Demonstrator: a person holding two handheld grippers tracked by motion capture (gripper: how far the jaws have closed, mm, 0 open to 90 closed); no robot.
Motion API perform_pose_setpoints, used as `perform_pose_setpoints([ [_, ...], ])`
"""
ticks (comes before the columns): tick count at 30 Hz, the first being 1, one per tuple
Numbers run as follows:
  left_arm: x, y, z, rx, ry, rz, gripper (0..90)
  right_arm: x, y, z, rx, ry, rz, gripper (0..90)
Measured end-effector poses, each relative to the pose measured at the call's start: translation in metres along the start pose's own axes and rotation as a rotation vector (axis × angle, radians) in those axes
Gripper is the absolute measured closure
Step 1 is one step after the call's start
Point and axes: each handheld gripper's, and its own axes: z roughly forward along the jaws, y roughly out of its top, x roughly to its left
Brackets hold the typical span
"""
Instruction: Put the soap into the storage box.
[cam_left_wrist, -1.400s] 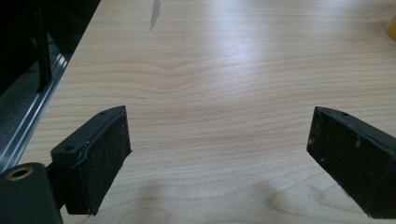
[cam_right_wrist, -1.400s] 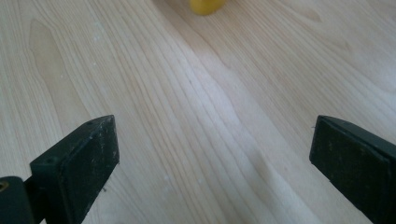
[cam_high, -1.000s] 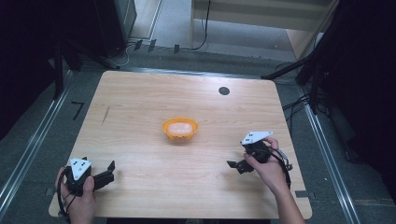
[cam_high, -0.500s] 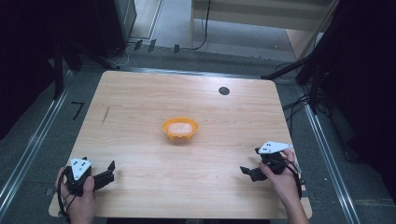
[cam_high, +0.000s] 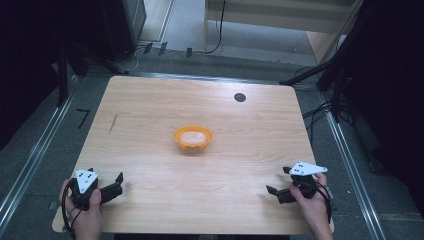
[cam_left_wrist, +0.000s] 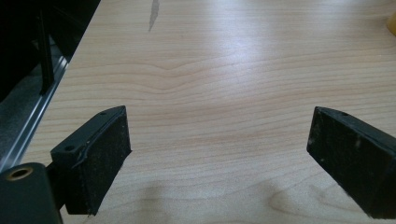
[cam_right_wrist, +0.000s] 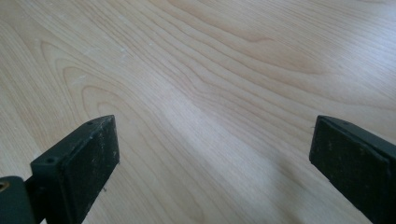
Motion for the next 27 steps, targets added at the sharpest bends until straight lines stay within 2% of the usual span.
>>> perform_pose_setpoints([
  [7, 0.0, 0.0, 0.0, 0.001, 0.001, 0.0, 6.4, -0.003, -0.018, -0.01, -0.033, -0.025, 0.02, 2.0],
  [13, 0.0, 0.0, 0.0, 0.001, 0.002, 0.003, 6.4, -0.007, -0.035, -0.024, -0.074, -0.059, 0.061, 2.0],
  [27, -0.001, 0.0, 0.0, -0.005, 0.007, 0.01, 6.4, -0.017, -0.065, -0.054, -0.131, -0.097, 0.136, 2.0],
])
